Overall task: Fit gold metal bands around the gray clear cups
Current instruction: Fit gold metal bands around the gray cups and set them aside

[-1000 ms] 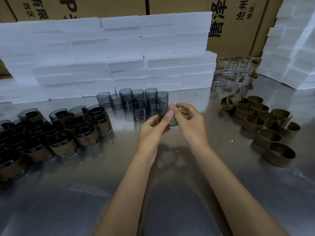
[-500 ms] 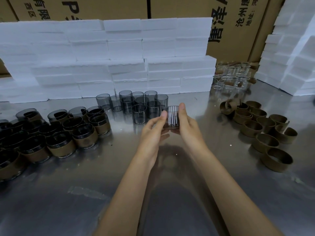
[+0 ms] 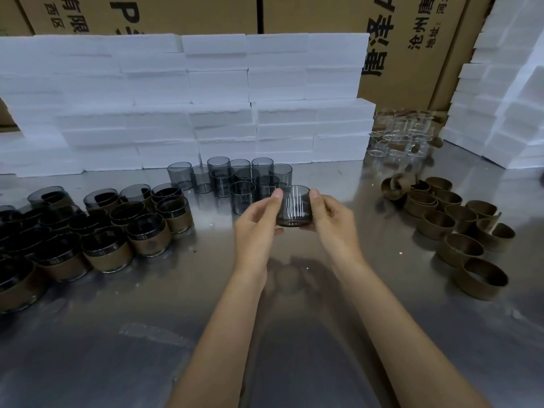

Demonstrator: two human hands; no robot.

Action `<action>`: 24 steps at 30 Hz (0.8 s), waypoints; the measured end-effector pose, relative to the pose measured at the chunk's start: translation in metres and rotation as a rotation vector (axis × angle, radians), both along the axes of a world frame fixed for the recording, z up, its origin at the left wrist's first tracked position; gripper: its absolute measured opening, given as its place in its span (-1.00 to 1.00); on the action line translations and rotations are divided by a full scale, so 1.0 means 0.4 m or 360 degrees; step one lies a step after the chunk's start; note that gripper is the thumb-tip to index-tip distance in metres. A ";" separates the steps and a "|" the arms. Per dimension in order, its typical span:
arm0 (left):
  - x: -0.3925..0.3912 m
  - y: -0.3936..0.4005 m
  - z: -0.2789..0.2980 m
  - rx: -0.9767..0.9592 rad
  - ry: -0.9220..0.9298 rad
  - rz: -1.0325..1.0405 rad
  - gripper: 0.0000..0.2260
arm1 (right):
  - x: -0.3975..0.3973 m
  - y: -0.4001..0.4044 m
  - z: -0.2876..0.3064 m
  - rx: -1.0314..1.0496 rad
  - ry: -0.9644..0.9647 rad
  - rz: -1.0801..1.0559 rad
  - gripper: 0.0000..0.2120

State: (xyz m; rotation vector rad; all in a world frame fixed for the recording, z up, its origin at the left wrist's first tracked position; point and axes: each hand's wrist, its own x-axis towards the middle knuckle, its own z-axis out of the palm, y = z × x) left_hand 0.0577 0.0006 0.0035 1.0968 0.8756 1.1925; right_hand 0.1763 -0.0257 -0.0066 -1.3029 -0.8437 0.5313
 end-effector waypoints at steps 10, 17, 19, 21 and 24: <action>-0.004 -0.018 0.015 0.0012 0.0071 -0.0473 -0.58 | -0.016 -0.011 0.009 -0.0299 0.0499 0.0694 -0.16; -0.005 -0.017 0.015 0.0126 0.0095 -0.0580 -0.27 | -0.021 -0.002 0.023 -0.0167 0.0481 0.0441 -0.38; -0.005 -0.022 0.020 0.0117 0.0119 -0.0605 -0.24 | -0.015 -0.004 0.022 -0.0138 0.0555 0.0392 -0.44; -0.009 -0.020 0.020 0.0111 0.0096 -0.0512 -0.25 | -0.010 -0.005 0.020 -0.0120 0.0592 0.0339 -0.50; -0.015 0.002 0.009 0.0142 0.0091 -0.0270 -0.52 | 0.002 -0.008 0.012 -0.0073 0.0509 0.0269 -0.59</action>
